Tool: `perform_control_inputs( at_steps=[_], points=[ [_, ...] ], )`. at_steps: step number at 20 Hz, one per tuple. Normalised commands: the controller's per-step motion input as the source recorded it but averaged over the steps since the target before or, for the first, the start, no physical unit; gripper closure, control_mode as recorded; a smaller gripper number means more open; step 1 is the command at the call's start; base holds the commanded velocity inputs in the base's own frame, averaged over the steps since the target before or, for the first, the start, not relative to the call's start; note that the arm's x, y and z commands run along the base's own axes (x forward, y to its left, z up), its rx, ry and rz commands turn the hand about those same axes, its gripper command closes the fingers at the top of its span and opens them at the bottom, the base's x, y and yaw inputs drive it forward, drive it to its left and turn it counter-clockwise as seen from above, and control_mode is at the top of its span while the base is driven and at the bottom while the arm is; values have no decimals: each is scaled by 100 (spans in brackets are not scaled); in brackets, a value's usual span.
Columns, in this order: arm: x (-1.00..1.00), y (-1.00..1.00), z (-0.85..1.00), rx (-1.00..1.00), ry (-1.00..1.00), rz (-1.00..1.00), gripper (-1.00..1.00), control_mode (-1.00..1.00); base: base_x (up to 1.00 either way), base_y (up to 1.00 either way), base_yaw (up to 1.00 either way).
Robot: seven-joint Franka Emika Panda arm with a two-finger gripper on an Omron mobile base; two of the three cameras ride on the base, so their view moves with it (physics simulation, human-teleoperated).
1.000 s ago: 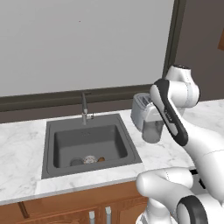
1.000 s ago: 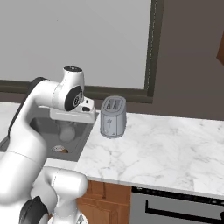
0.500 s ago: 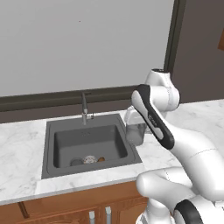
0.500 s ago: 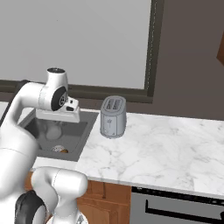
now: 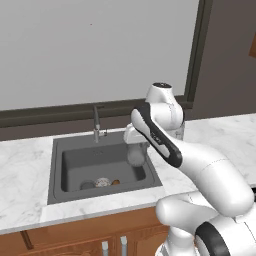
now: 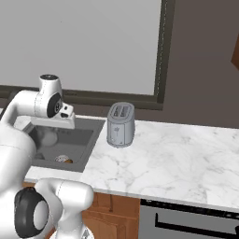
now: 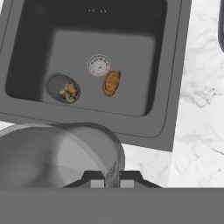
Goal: Pick the jar and glass cup and place them in the sink. Then turn on the water.
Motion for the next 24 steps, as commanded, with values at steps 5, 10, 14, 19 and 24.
perform_control_inputs(
  at_steps=[5,10,14,19,24],
  points=[
    [35,28,-25,0,0,0,100,-100,0,0,0],
    [25,21,-28,0,0,0,100,-100,0,0,0],
    [22,16,-28,0,0,0,100,-100,0,0,0],
    [28,14,-26,0,0,0,100,-100,0,0,0],
    [30,15,-21,0,0,0,100,-100,0,0,0]
  ],
)
